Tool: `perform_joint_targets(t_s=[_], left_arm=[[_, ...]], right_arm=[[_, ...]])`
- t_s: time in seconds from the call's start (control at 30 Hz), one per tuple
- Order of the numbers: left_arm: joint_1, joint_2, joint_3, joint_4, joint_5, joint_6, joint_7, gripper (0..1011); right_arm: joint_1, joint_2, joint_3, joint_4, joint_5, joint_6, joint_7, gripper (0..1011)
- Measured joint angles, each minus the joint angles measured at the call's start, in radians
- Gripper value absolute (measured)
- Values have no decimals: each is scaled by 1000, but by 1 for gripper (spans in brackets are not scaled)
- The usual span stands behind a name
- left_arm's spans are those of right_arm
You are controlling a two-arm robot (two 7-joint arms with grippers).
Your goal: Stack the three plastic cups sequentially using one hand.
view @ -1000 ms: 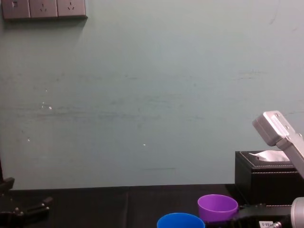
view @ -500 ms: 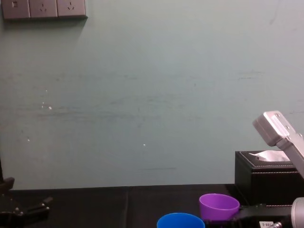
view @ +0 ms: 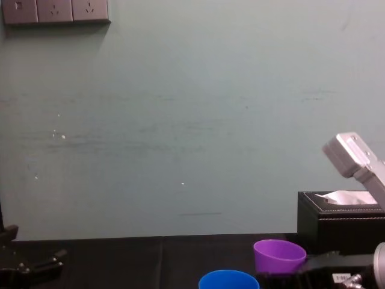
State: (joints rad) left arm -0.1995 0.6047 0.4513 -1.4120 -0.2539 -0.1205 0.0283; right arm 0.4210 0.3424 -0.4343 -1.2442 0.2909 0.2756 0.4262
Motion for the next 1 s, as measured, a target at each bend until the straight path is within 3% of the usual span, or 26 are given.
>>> perform_joint_targets(t_s=[0.23, 0.47, 0.7, 1.0], left_arm=[[0, 0, 0, 0, 0, 0, 0, 1000], [0, 0, 0, 0, 0, 0, 0, 1000], [0, 0, 0, 0, 0, 0, 0, 1000], [0, 0, 0, 0, 0, 0, 0, 1000]], right_arm=[[-2, 38, 0, -83, -1, 55, 14, 723], [1, 88, 11, -207, 21, 118, 36, 723], [-4, 135, 17, -324, 59, 152, 57, 723], [-15, 168, 6, -412, 96, 165, 80, 723]])
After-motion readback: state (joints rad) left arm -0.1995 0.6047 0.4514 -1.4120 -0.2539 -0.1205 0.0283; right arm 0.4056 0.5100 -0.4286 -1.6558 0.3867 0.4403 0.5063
